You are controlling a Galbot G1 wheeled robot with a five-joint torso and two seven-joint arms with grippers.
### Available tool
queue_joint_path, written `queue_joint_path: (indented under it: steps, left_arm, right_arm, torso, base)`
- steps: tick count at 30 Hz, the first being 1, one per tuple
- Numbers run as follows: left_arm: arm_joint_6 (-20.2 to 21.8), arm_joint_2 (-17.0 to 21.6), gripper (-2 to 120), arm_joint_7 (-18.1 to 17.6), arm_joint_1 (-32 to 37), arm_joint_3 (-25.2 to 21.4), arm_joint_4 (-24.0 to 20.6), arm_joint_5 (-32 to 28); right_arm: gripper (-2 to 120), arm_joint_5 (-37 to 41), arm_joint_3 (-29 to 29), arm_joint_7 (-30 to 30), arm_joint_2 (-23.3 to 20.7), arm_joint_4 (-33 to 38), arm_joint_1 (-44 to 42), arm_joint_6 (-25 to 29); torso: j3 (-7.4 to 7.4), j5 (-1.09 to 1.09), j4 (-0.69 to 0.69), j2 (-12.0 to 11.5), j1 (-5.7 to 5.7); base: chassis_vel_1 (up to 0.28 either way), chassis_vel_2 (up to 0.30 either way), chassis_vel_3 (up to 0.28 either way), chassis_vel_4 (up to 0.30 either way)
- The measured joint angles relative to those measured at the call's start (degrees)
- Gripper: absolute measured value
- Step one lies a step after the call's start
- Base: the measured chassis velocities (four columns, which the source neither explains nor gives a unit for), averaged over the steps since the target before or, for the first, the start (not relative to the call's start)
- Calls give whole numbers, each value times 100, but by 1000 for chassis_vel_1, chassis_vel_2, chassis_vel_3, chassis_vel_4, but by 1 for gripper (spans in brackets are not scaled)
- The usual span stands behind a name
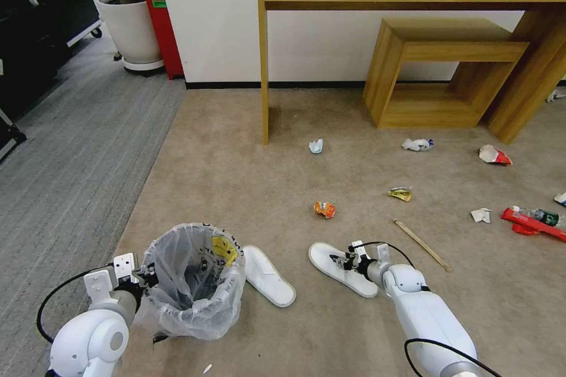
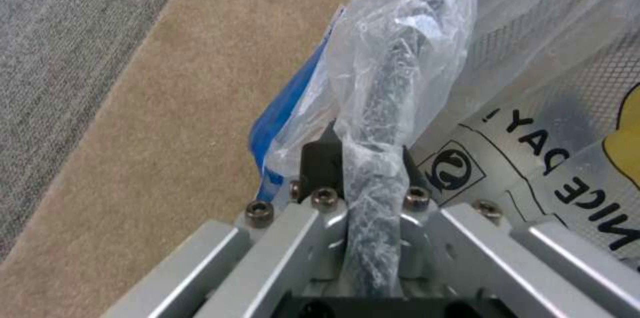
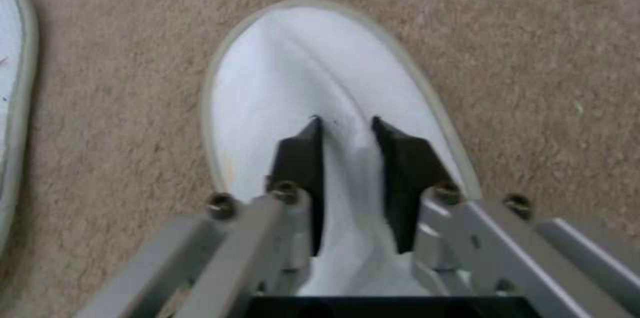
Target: Pick up the trash bin and place the garbage on the floor into it.
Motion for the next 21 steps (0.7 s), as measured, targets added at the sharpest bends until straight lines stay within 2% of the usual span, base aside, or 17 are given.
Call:
queue_joint_path:
  steps: [3, 5, 13, 17, 19, 20, 21]
  left_arm:
    - [-18, -6, 1, 9, -8, 13, 17, 0]
    - [-18, -7, 1, 14, -8, 17, 22, 0]
    - [-22, 13, 1, 19, -47, 41, 99, 17]
    - [-22, 23, 1, 18, -81, 61, 168, 29]
    - [-22, 28, 1, 19, -97, 82, 204, 38]
    - [-22, 28, 1, 19, -97, 82, 204, 38]
    - [-22, 30, 1, 19, -103, 90, 213, 44]
  right_arm:
    - [3, -20, -13, 3, 8, -87, 23, 77]
    - [0, -24, -14, 3, 10, -98, 24, 96]
    - [0, 211, 70, 33, -5, -60, -131, 481]
    - [0, 783, 235, 88, -104, 474, -454, 612]
    - [0, 1214, 399, 122, -199, 1108, -751, 642]
    - [0, 1214, 399, 122, -199, 1108, -751, 642]
    - [0, 1358, 456, 125, -255, 1418, -881, 660]
  torso:
    - [1, 1, 0, 0, 0]
    - [0, 0, 1, 0, 0]
    - [1, 1, 1, 0, 0]
    - [0, 1, 0, 0, 0]
    - [0, 2, 0, 0, 0]
    - [0, 2, 0, 0, 0]
    - [0, 0, 0, 0, 0]
  base:
    - [0, 0, 0, 0]
    - [0, 0, 0, 0]
    - [0, 0, 0, 0]
    - [0, 0, 0, 0]
    - [0, 0, 0, 0]
    - [0, 0, 0, 0]
    - [0, 0, 0, 0]
